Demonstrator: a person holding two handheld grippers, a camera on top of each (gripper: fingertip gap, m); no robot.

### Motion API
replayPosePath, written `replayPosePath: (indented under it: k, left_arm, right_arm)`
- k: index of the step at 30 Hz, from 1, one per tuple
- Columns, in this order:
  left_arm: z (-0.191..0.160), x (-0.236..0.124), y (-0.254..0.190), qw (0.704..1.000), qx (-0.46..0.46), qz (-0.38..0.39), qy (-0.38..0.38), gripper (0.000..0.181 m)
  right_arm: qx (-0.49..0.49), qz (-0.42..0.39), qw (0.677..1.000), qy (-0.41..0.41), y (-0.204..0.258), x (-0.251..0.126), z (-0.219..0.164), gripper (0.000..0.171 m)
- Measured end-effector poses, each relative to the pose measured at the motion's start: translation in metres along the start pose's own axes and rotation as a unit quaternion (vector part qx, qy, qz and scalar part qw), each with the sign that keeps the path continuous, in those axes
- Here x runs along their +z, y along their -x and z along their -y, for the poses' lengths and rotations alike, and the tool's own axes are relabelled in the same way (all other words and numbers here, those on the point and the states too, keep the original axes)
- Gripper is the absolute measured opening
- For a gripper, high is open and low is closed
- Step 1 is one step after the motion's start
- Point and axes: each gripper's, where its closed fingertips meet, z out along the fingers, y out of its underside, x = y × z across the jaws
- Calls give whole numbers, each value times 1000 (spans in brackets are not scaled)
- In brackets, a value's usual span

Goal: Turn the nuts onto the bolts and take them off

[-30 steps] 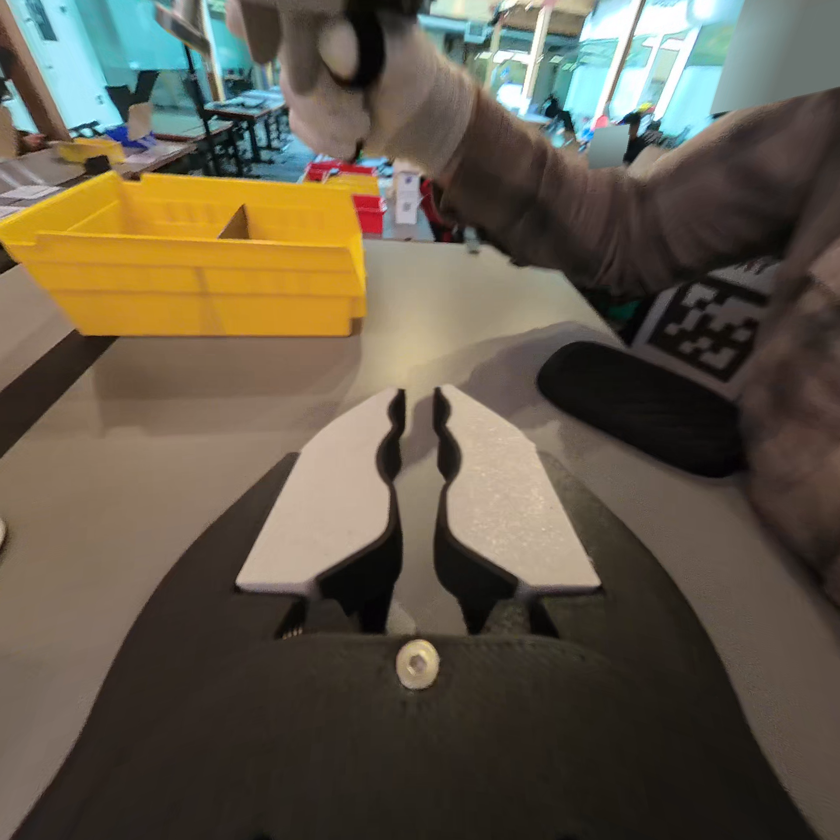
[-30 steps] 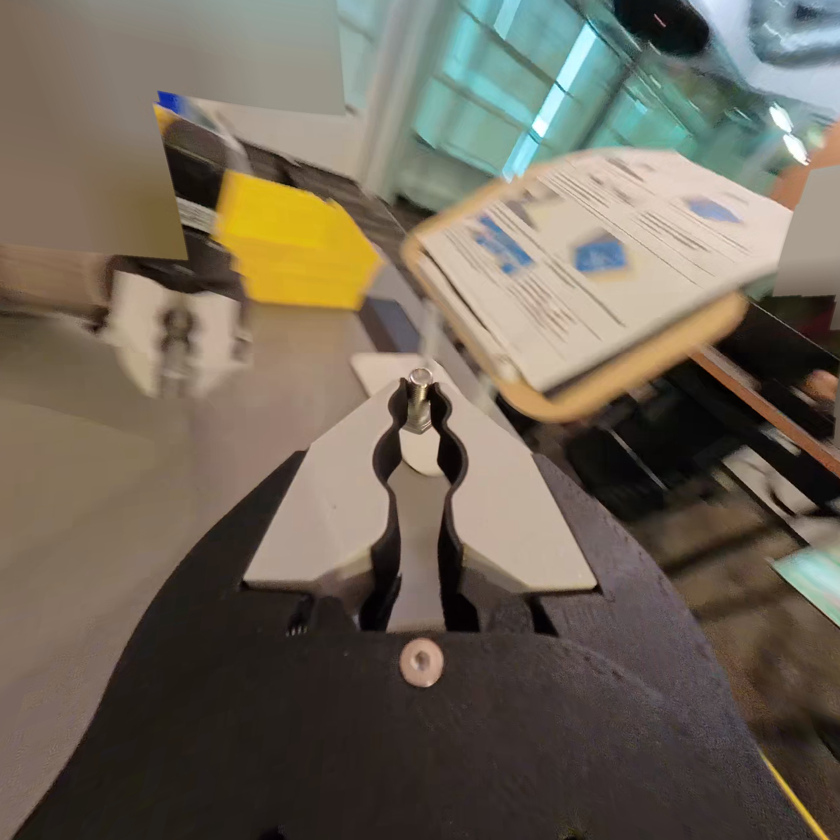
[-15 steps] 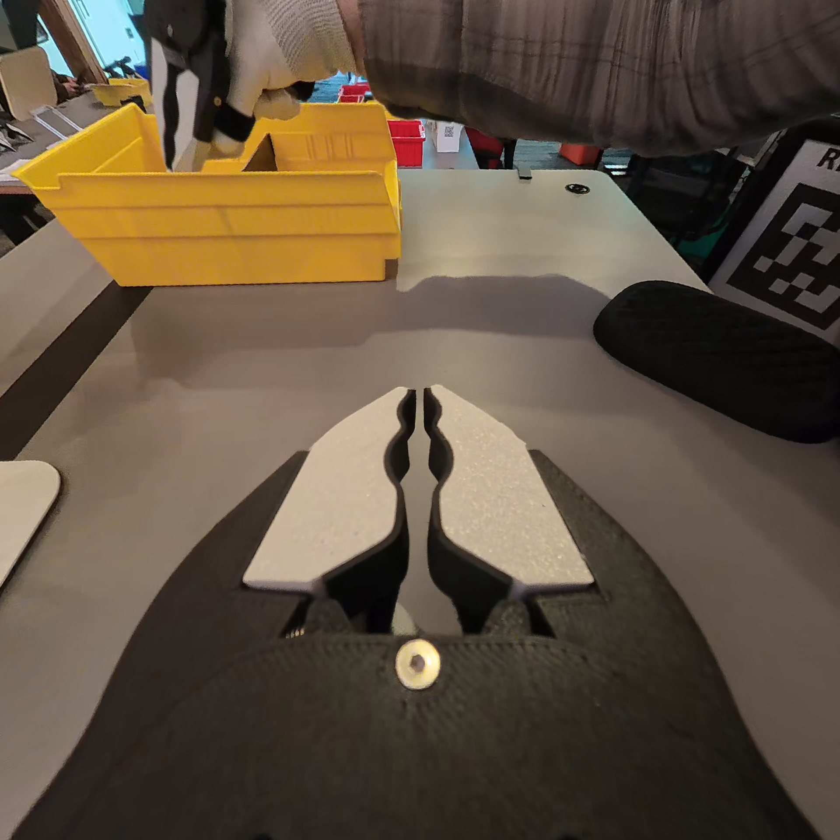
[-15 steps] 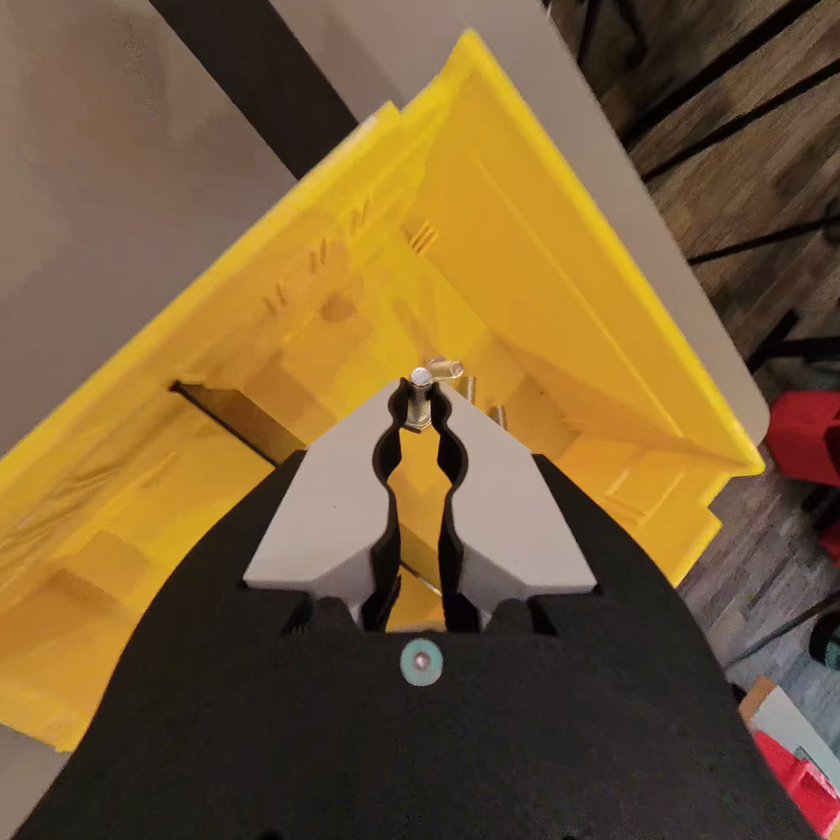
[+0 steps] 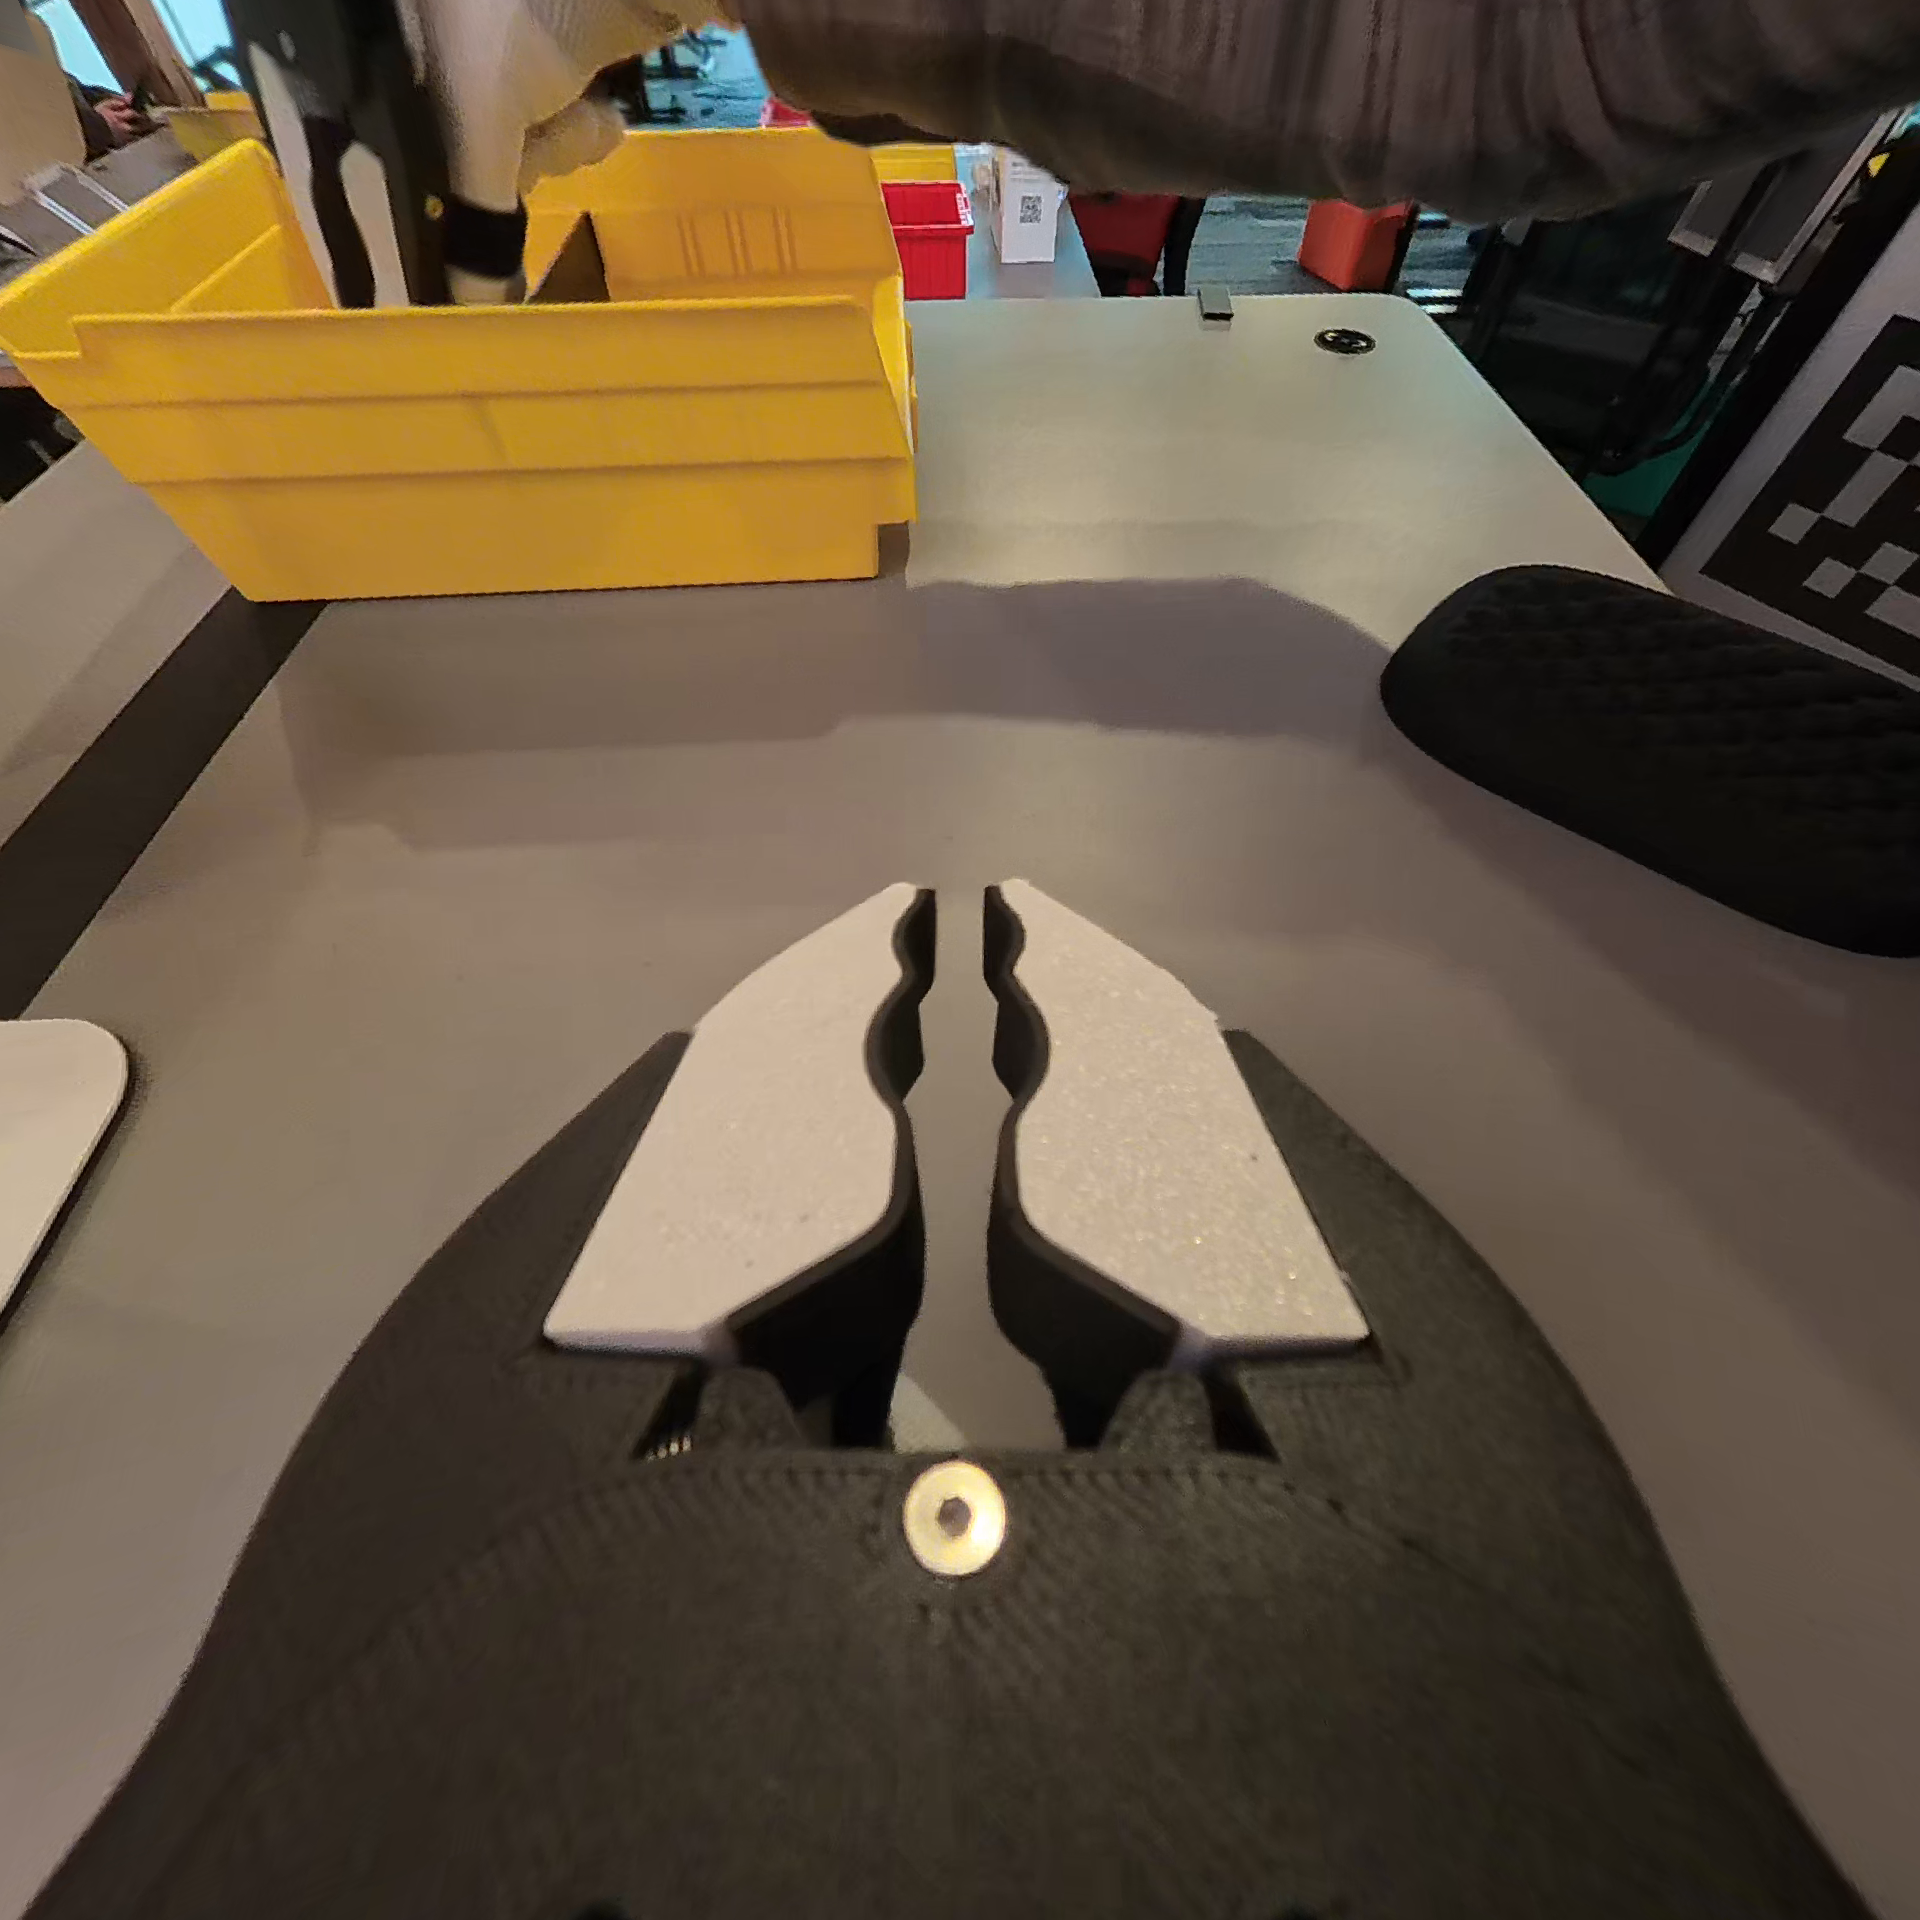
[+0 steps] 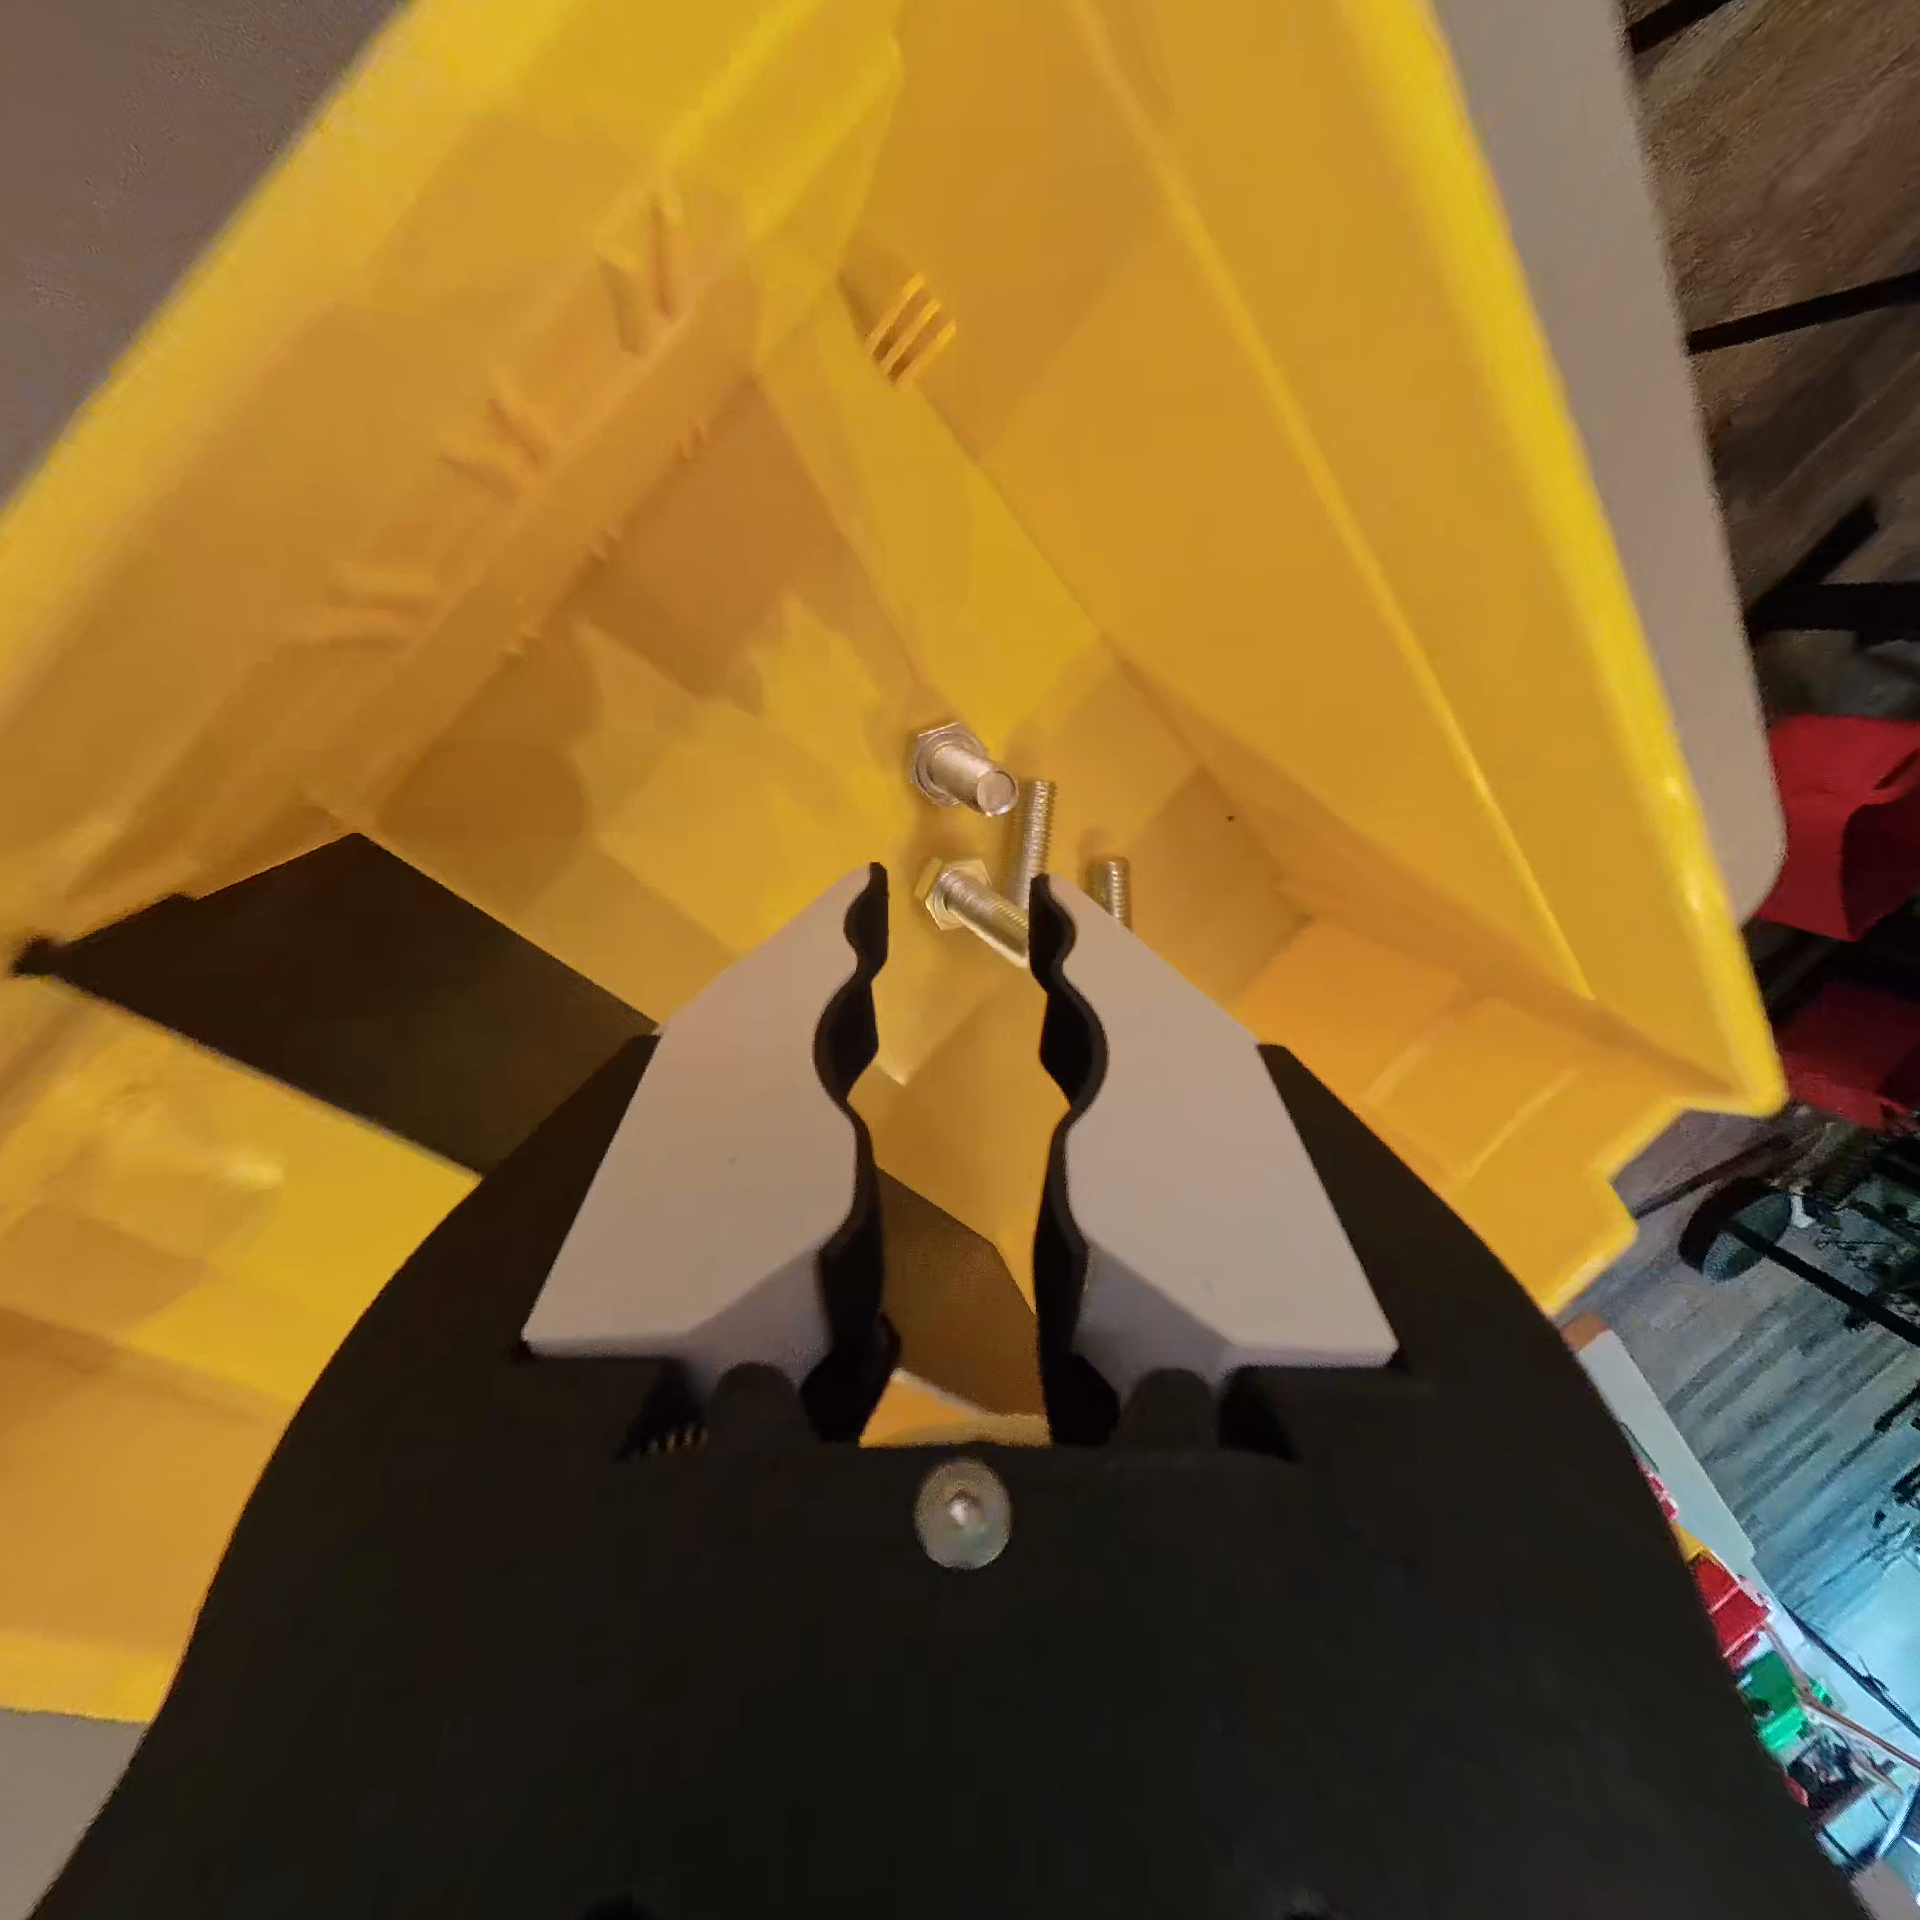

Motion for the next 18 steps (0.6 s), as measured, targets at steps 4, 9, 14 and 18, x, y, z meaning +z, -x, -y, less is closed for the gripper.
replayPosePath:
  k: [4, 9, 14, 18]
  left_arm:
    - [4, -3, 7, 1000, 0, 21, -8, 12]
    - [18, -7, 22, 997, 12, 79, -19, 24]
    - [37, -11, 33, 989, 44, 142, -16, 30]
    - [45, -19, 43, 980, 53, 192, 2, 34]
  right_arm:
    - [11, -26, 996, -84, 7, -50, 14, 26]
    - [16, -45, 977, -206, 43, -132, 14, 29]
    - [8, -53, 960, -276, 95, -181, -6, 29]
    - [8, -78, 952, -296, 122, -196, -28, 32]
